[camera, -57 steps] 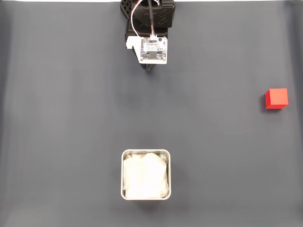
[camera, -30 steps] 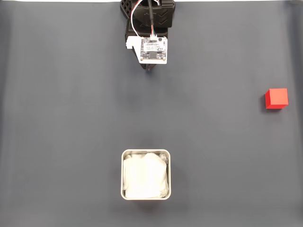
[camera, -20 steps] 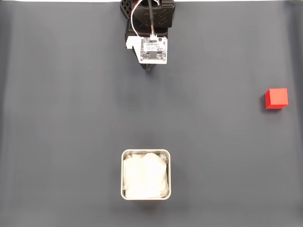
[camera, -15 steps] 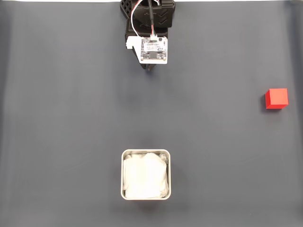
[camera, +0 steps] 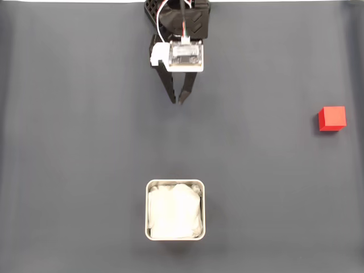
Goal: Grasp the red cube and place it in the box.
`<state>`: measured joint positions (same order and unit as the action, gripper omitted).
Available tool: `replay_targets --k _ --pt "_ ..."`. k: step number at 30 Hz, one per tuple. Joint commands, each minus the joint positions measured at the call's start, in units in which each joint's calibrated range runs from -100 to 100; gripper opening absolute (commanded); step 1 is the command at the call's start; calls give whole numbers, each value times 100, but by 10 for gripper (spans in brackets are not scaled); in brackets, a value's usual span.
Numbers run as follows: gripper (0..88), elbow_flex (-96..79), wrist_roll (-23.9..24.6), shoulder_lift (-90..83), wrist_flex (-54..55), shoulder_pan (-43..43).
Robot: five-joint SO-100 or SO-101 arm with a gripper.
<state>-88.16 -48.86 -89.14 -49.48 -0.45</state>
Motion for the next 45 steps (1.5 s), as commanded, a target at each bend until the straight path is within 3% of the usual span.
replay_targets --k 1,8,18,27,45 --pt "0 1589 83 665 202 101" --pt "0 3697 34 1713 -52 80" --pt "0 5558 29 2727 -1642 52" --pt "0 5768 34 2944 -2478 108" --pt "0 5686 -20 3169 -2453 1103"
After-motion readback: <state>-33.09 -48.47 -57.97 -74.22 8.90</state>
